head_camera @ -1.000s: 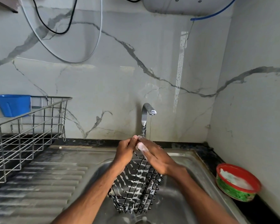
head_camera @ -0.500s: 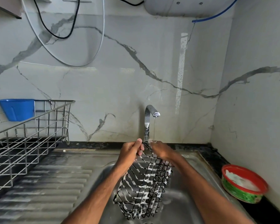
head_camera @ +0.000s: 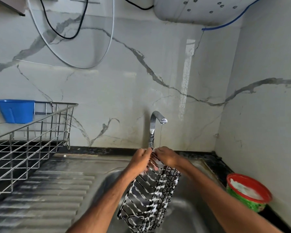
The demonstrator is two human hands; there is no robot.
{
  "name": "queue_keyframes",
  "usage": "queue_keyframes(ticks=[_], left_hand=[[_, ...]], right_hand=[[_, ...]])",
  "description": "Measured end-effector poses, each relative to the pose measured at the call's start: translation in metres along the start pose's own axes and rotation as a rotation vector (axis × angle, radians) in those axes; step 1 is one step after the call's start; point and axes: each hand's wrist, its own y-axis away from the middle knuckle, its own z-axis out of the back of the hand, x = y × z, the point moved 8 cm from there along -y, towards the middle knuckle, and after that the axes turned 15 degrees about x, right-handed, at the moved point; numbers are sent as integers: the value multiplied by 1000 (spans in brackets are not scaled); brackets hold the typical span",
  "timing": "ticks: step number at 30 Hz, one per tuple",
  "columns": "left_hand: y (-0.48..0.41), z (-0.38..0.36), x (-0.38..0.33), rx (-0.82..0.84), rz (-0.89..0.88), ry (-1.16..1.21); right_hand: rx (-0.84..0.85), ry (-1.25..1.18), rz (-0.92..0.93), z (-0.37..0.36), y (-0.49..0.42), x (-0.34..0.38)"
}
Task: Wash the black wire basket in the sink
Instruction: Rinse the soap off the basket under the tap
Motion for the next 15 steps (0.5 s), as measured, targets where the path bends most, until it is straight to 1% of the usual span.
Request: queue_keyframes(ticks=[2, 5, 8, 12, 15], left_hand=[[4, 1, -4, -45, 11, 3], [6, 8, -2, -102, 38, 40], [6, 8, 2, -61, 79, 118], [10, -1, -2, 26, 146, 127], [10, -11, -5, 98, 155, 150]], right_hand=[[58, 19, 90, -7, 22, 6], [76, 124, 138, -10, 52, 8], [75, 175, 127, -2, 68, 8], [53, 139, 69, 15, 53, -8], [116, 26, 108, 5, 37, -2]])
